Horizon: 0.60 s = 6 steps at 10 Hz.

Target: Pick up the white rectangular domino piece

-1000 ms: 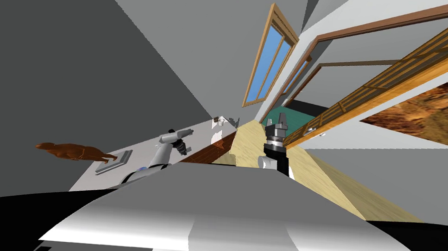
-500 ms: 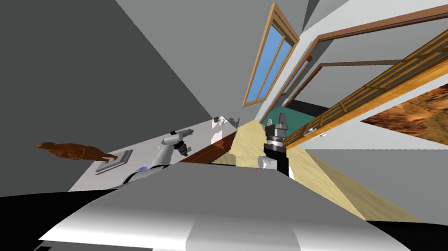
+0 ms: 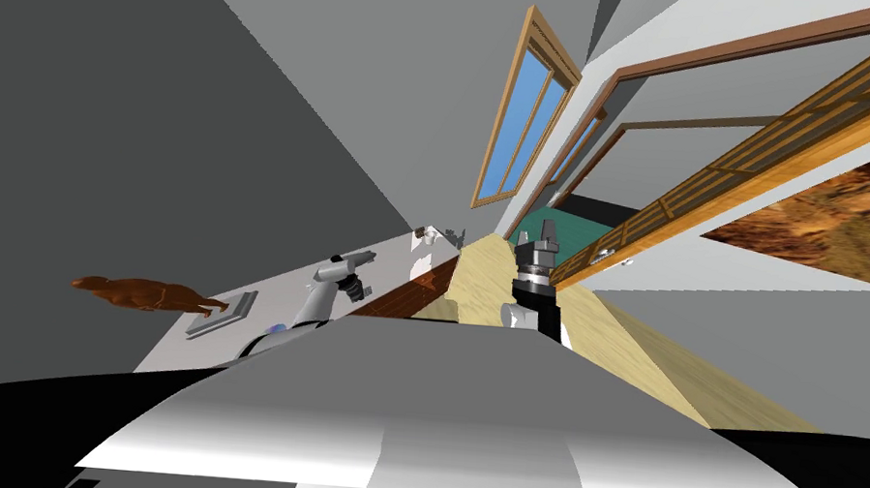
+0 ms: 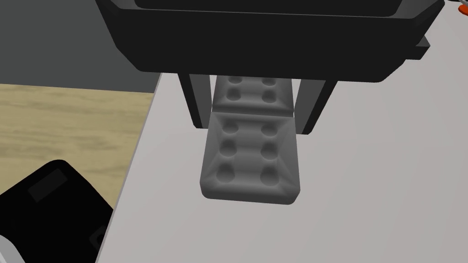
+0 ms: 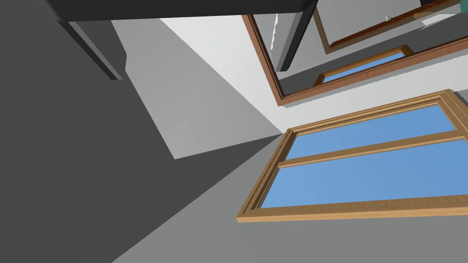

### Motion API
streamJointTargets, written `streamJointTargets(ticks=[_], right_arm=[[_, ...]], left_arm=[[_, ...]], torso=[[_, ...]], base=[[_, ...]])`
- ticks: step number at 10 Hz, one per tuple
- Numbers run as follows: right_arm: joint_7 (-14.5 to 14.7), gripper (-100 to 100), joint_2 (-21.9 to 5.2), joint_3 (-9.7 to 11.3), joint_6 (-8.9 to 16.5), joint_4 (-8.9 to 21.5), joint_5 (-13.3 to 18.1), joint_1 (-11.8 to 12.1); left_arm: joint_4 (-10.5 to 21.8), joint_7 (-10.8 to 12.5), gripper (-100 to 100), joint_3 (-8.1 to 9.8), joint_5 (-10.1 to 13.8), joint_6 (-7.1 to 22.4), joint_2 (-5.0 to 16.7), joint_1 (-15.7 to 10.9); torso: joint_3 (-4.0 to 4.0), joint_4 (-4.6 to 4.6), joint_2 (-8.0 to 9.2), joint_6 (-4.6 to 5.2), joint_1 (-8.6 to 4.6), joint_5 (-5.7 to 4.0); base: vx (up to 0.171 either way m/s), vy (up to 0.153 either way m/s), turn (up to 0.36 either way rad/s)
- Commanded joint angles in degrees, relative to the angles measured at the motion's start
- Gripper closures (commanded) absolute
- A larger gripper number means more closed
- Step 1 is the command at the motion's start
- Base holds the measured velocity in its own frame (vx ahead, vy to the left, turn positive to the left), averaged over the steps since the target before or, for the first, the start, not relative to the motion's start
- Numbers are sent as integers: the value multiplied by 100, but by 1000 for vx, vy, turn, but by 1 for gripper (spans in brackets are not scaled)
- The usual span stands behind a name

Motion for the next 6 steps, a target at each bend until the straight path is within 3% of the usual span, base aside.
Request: streamJointTargets(ticks=[1,2,4,5,6], right_arm=[[0,0,0,0,0,0,0,0],[0,0,0,0,0,0,0,0],[0,0,0,0,0,0,0,0],[0,0,0,0,0,0,0,0],[0,0,0,0,0,0,0,0]], left_arm=[[0,0,0,0,0,0,0,0],[-155,11,100,35,22,201,51,-21],[-309,25,100,69,41,399,99,-45],[-205,9,100,61,38,288,93,-51],[-213,8,0,64,40,308,99,-56]], torso=[[0,0,0,0,0,0],[0,0,0,0,0,0],[2,2,2,0,0,-2],[2,2,3,0,0,-2],[1,0,2,0,-1,0]], base=[[0,0,0],[3,6,-9],[-4,3,-12],[0,0,0],[0,0,0]])
